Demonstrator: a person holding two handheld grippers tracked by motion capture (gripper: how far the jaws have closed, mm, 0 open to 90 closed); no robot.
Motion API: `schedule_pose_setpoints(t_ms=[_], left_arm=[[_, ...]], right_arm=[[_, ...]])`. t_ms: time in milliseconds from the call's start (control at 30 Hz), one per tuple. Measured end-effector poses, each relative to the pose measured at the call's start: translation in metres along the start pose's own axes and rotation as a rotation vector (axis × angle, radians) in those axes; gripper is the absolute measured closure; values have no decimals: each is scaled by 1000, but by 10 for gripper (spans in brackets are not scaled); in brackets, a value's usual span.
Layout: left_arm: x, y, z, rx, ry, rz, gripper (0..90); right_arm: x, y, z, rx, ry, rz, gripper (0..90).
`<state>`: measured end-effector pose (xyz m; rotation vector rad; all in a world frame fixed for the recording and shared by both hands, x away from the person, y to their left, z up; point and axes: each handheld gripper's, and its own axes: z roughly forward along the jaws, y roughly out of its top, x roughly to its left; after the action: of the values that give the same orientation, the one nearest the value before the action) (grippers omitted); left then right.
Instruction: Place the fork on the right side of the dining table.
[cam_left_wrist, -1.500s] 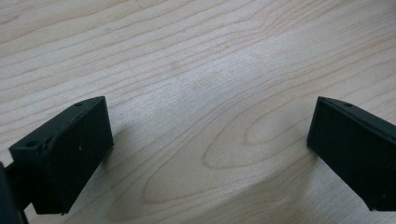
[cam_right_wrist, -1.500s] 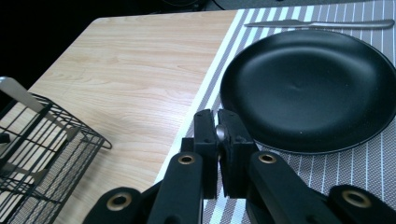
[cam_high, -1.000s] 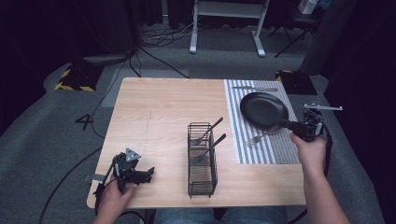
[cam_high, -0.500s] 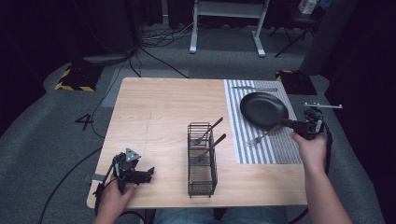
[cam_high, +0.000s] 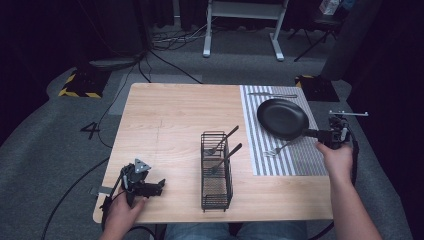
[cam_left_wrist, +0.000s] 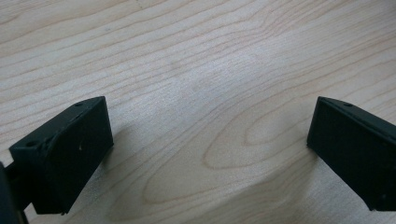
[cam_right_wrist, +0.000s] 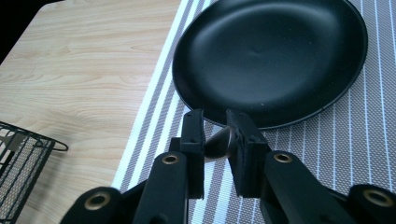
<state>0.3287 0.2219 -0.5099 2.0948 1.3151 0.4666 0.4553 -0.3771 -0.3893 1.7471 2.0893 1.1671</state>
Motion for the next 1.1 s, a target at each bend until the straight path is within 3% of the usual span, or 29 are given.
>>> schedule_pose_setpoints(t_ms=[500, 700, 1100], left_arm=[[0, 0, 1, -3, 0, -4, 3], [0, 0, 1, -2, -1, -3, 3], [0, 0, 1, -2, -1, -4, 3]], right_arm=[[-28, -8, 8, 27, 6, 51, 710], [-41, -15, 12, 35, 21, 97, 698], [-53, -21, 15, 60, 3, 125, 662]])
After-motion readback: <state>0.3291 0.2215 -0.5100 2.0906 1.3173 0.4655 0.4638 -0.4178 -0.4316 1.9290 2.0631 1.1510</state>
